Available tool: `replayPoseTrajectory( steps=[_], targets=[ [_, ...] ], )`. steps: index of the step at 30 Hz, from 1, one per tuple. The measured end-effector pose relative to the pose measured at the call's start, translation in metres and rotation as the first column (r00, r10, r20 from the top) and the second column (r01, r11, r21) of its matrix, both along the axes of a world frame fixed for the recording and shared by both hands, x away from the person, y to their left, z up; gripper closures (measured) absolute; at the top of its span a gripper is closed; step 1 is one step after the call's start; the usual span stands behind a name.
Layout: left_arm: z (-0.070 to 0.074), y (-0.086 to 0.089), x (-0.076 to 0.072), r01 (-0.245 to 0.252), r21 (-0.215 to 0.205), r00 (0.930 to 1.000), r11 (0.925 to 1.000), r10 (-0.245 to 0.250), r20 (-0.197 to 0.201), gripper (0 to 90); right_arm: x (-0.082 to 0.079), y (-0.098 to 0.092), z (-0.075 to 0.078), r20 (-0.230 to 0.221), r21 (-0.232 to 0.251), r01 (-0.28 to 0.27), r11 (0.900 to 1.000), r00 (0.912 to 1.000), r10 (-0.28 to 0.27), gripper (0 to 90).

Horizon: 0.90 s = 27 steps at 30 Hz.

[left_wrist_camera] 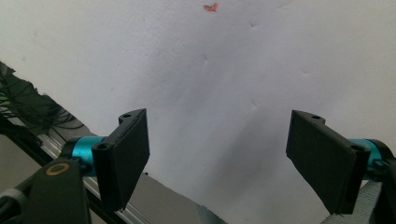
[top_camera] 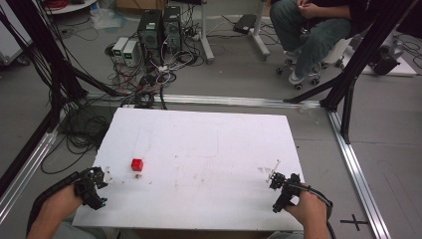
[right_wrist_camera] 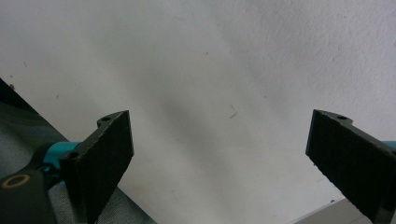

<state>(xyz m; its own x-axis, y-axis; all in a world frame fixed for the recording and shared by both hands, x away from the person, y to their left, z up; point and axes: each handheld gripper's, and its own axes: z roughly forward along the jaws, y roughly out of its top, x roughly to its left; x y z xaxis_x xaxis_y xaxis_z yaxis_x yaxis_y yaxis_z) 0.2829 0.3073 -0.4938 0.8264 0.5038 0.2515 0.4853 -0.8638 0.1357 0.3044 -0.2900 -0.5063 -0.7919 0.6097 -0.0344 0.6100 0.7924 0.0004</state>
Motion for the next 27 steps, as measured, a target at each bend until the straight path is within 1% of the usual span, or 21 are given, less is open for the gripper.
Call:
replayPoseTrajectory(
  steps=[3,4,5,7,8,9,10,11,17,18,19,21,23,24,25,27],
  targets=[
    [-0.0003,-0.0003,-0.0002,0.001,0.001,1.0,1.0,-0.001,0.003,21.7,0.0005,-0.0006,-0.0001,0.004,0.001,-0.005,1.0,1.0,0.005,6.8],
    [-0.0004,-0.0007,0.0,0.001,0.001,1.0,1.0,-0.001,-0.004,21.8,0.0004,0.0002,0.0004,0.005,0.001,-0.001,1.0,1.0,0.001,6.8],
    [-0.0007,-0.0011,-0.0002,0.005,0.003,1.0,1.0,-0.005,0.003,21.8,0.0003,0.0007,0.0009,0.007,-0.002,-0.001,1.0,1.0,0.001,6.8],
    [-0.0008,-0.0012,-0.0002,0.004,0.002,1.0,1.0,-0.004,0.002,21.7,0.0005,0.0019,0.0016,0.009,0.0,-0.002,1.0,1.0,0.002,6.8],
    [-0.0012,-0.0013,-0.0001,0.003,-0.001,0.9999,1.0,-0.003,-0.01,21.7,0.0011,0.0019,0.0014,0.009,0.002,-0.011,1.0,0.9999,0.011,6.8],
    [-0.0012,-0.0016,-0.0006,0.008,0.003,1.0,1.0,-0.008,0.001,21.8,0.001,0.0023,0.0015,0.013,0.0,-0.01,1.0,0.9999,0.01,6.8],
    [-0.0011,-0.0018,-0.0006,0.005,0.002,1.0,1.0,-0.005,0.002,21.8,0.001,0.0024,0.0016,0.013,0.0,-0.011,1.0,0.9999,0.011,6.8],
    [-0.0009,-0.0017,-0.0001,0.005,-0.003,0.9999,1.0,-0.005,-0.01,21.8,0.0007,0.0025,0.002,0.01,0.0,-0.008,1.0,0.9999,0.008,6.8],
    [-0.0003,-0.0025,-0.0012,0.012,-0.001,0.9999,0.9999,-0.012,0.009,21.8,0.0007,0.0028,0.0027,0.017,-0.001,-0.006,1.0,0.9998,0.006,6.8],
    [0.0005,-0.0025,-0.0017,0.009,-0.014,0.9999,0.9999,-0.009,0.013,21.8,0.0008,0.003,0.0025,0.015,-0.001,-0.009,1.0,0.9998,0.009,6.8],
    [0.0005,-0.0025,-0.0017,0.009,-0.014,0.9999,0.9999,-0.009,0.013,21.8,0.0006,0.0035,0.0019,0.013,-0.001,-0.006,1.0,0.9999,0.006,6.8],
    [0.0017,-0.0032,-0.0022,0.019,-0.011,0.9998,0.9998,-0.019,0.012,21.7,0.0012,0.0038,0.0007,0.012,-0.004,-0.012,1.0,0.9999,0.012,6.8],
    [0.0021,-0.0041,-0.0024,0.016,-0.01,0.9998,0.9998,-0.016,0.007,21.8,0.0011,0.0044,0.0006,0.008,-0.003,-0.011,1.0,0.9999,0.011,6.8],
    [0.0024,-0.0047,-0.0025,0.018,-0.013,0.9998,0.9997,-0.018,0.0,21.8,0.0013,0.0048,0.0009,0.007,-0.004,-0.015,1.0,0.9999,0.015,6.9],
    [0.0026,-0.0053,-0.0028,0.021,-0.015,0.9998,0.9997,-0.021,0.002,21.8,0.0014,0.0051,0.0007,0.011,-0.003,-0.019,1.0,0.9998,0.019,6.8],
    [0.0031,-0.0066,-0.0024,0.024,-0.019,0.9997,0.9995,-0.024,-0.006,21.8,0.0012,0.0063,0.0012,0.014,0.006,-0.021,1.0,0.9997,0.021,6.8]
  ],
)
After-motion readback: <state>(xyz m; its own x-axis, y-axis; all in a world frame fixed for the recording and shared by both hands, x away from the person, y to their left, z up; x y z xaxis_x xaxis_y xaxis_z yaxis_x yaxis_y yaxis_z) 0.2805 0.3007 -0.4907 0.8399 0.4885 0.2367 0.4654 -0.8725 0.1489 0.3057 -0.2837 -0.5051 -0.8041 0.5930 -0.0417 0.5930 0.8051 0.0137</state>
